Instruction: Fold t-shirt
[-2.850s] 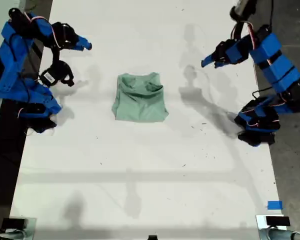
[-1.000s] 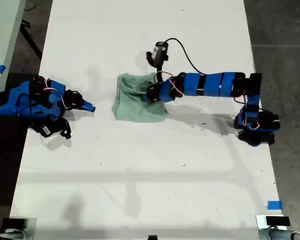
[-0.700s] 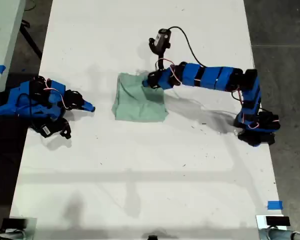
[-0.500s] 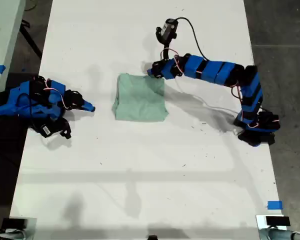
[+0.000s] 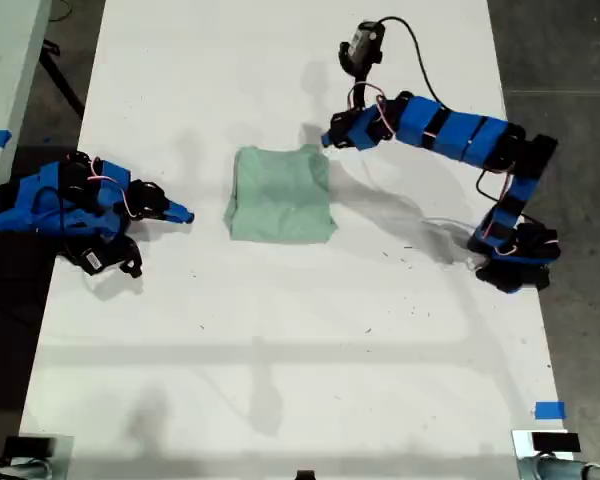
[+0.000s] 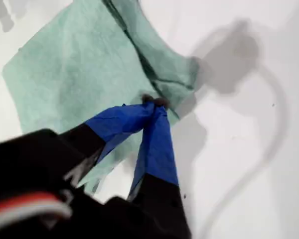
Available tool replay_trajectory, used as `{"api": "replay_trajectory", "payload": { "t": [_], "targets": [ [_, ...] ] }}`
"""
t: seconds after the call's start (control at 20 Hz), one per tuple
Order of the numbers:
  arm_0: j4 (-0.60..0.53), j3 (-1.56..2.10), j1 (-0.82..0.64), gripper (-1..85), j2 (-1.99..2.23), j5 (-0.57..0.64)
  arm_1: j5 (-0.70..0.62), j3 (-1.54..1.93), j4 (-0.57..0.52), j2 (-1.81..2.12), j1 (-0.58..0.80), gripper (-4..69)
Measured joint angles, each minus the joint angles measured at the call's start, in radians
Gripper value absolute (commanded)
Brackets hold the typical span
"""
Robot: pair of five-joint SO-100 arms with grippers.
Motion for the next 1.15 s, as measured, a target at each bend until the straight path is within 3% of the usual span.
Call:
{"api": "replay_trajectory", "payload": {
  "t": [0.2,0.5,0.6,0.7,0.8,0.9,1.1,1.15],
  "targets": [
    [0.003,0.0,0.0,8.2,0.0,0.0,0.189,0.463,0.166,0.601,-0.066,-0.8],
    [0.003,0.0,-0.006,8.2,0.0,0.0,0.607,1.166,0.302,1.433,-0.276,-1.0],
    [0.003,0.0,-0.006,8.2,0.0,0.0,0.75,1.353,0.399,1.683,-0.29,-0.4],
    [0.003,0.0,-0.006,8.2,0.0,0.0,0.87,1.462,0.511,1.887,-0.322,5.4],
    [0.003,0.0,-0.006,8.2,0.003,0.0,0.957,1.48,0.511,1.902,-0.342,5.4],
    [0.003,0.0,-0.006,8.2,0.005,0.0,0.887,1.482,0.509,1.942,-0.342,5.5],
    [0.003,0.0,-0.006,8.2,0.005,0.0,0.347,1.482,0.511,1.936,-0.344,4.1],
    [0.003,0.0,-0.006,8.2,0.005,0.0,0.299,1.482,0.511,1.939,-0.345,4.0]
  ]
}}
